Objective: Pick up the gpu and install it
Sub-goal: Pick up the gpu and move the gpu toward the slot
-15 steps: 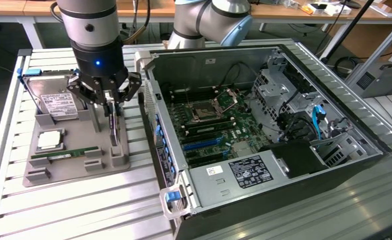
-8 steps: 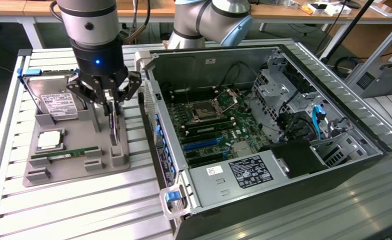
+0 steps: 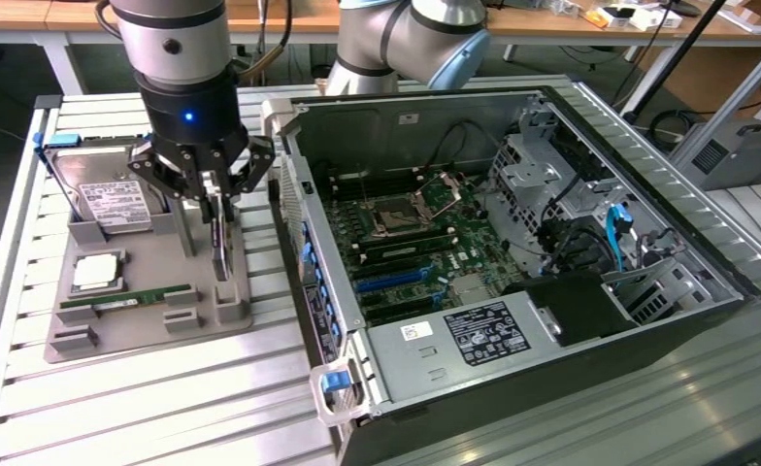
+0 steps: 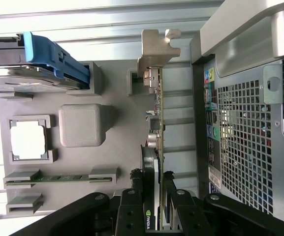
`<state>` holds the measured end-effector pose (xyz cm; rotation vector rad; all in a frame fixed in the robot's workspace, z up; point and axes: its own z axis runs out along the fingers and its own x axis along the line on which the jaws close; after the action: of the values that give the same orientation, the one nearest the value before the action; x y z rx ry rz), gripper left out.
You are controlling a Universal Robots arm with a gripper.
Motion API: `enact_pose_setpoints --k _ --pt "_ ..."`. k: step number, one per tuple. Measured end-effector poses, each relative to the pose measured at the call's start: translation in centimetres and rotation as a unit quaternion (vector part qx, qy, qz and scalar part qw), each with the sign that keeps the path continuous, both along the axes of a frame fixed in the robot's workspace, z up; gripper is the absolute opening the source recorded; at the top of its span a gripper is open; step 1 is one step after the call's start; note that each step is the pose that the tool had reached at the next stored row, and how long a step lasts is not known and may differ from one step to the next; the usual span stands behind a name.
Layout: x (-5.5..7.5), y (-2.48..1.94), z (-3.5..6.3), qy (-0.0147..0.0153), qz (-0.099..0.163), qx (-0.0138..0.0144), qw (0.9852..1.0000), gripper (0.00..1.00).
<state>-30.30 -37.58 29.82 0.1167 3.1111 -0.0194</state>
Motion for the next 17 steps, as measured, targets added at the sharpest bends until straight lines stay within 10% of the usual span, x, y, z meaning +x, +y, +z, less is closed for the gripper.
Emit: enact_pose_setpoints --k 17 --pt "0.00 0.00 0.73 0.0000 0.000 0.0000 1.0000 0.27"
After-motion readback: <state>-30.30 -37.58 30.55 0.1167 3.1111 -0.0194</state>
